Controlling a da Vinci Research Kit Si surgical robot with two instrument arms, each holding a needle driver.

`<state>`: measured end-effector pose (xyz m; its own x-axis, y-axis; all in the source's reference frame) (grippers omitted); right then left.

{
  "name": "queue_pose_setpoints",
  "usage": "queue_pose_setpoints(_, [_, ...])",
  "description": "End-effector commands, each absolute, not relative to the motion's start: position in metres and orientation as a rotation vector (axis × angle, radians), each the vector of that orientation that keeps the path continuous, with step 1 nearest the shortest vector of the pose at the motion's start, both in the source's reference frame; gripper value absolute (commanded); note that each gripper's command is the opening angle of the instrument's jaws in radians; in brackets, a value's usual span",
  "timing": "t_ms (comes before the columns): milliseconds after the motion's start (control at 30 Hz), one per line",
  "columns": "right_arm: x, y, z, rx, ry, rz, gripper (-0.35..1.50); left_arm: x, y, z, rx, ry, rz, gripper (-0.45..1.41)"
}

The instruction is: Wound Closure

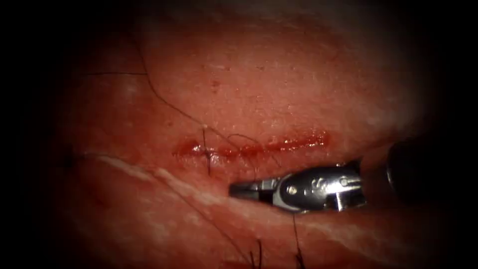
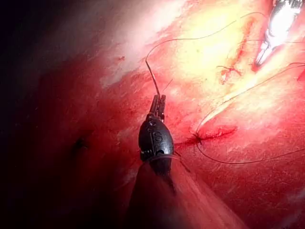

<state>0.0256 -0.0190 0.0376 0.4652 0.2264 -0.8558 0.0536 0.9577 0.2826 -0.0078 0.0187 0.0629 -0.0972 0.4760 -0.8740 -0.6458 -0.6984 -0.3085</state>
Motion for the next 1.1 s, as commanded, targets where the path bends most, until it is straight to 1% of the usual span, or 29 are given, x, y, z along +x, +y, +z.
queue_pose_setpoints(33, [0.026,-0.021,0.036,0.303,1.094,0.113,-0.35,-0.0084,0.018,0.064,-1.416,0.193,1.88,-0.45])
queue_pose_setpoints(600, [0.0295,-0.025,0.023,0.347,1.205,0.096,-0.35,-0.0089,0.018,0.066,-1.429,0.215,1.89,-0.45])
queue_pose_setpoints(700, [0.0295,-0.024,0.023,0.346,1.22,0.109,-0.35,-0.0089,0.018,0.066,-1.432,0.213,1.89,-0.45])
queue_pose_setpoints(733, [0.0294,-0.024,0.023,0.339,1.217,0.116,-0.03,-0.0089,0.018,0.066,-1.432,0.213,1.89,-0.45])
queue_pose_setpoints(800, [0.0289,-0.024,0.024,0.325,1.208,0.13,0.54,-0.0089,0.018,0.066,-1.432,0.213,1.89,-0.45])
queue_pose_setpoints(833, [0.0286,-0.024,0.024,0.316,1.2,0.136,0.71,-0.0089,0.018,0.066,-1.432,0.213,1.89,-0.45])
queue_pose_setpoints(1033, [0.0265,-0.023,0.026,0.282,1.165,0.165,1.14,-0.0088,0.018,0.067,-1.436,0.205,1.886,-0.45])
queue_pose_setpoints(1100, [0.0256,-0.023,0.026,0.278,1.168,0.172,1.18,-0.0087,0.018,0.067,-1.436,0.205,1.886,-0.45])
